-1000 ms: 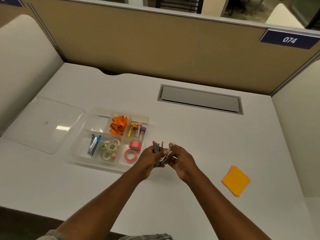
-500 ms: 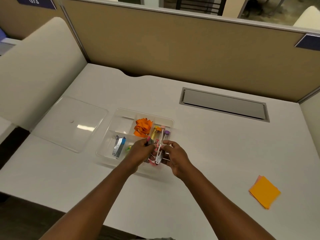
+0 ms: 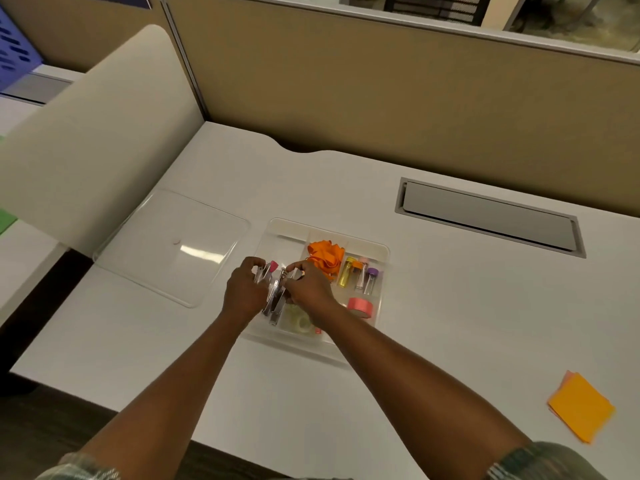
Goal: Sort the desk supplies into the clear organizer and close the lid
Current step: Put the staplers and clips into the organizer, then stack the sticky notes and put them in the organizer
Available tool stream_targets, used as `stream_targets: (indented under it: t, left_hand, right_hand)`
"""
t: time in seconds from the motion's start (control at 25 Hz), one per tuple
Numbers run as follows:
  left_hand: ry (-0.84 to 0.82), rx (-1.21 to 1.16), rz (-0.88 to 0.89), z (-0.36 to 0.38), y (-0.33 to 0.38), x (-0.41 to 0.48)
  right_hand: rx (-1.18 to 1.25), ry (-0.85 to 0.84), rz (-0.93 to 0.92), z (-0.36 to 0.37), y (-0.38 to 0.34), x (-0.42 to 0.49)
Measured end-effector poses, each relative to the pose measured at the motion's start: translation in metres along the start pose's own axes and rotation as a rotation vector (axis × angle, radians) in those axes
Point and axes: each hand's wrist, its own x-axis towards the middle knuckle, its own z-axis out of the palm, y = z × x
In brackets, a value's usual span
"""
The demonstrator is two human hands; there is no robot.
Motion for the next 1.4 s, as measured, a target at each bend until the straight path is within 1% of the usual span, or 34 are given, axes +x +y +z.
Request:
stream_targets:
  t: [0.08,0.2,0.32,0.52,0.6,0.76,0.84,0.96,1.08,1.16,1.4]
  left_hand:
    - [0.038,0.141,0.038,0.003,-0.005,0.003]
    - [0.009,0.22,0.053,0.006,-0.006,-0.001]
    - [0.002,0.333,0.106,0.011,-0.007,-0.004]
    - [-0.004,0.457,0.125,0.017,-0.01,-0.005]
    - [0.008,0.468,0.141,0.018,-0.009,-0.007]
    - [0.054,0.383,0.204,0.024,0.002,-0.011]
    - [0.051,0.348,0.237,0.031,0.012,-0.015]
    - [0.03,0.322,0.307,0.048,0.031,-0.023]
    - [0.002,0.279,0.422,0.072,0.052,-0.036]
    - [-0.036,0.256,0.492,0.094,0.067,-0.047]
    - [-0.136,0.27,0.601,0.167,0.105,-0.087]
  right_hand:
    - [-0.08,0.013,-0.016,0.011,-0.002,0.006]
    - [-0.234,0.037,-0.048,0.022,-0.003,0.016]
    - [-0.383,0.039,-0.071,0.029,0.001,0.022]
    - [-0.467,0.057,-0.091,0.034,0.005,0.025]
    - [-0.451,0.064,-0.114,0.029,0.007,0.026]
    - [-0.382,0.1,-0.168,0.013,0.011,0.02]
    - [-0.351,0.121,-0.182,0.0,0.013,0.016]
    - [-0.295,0.169,-0.189,-0.026,0.02,0.005]
    - [-0.229,0.239,-0.182,-0.061,0.032,-0.01]
    - [-0.212,0.282,-0.157,-0.088,0.044,-0.02]
    - [-0.157,0.396,-0.069,-0.171,0.094,-0.051]
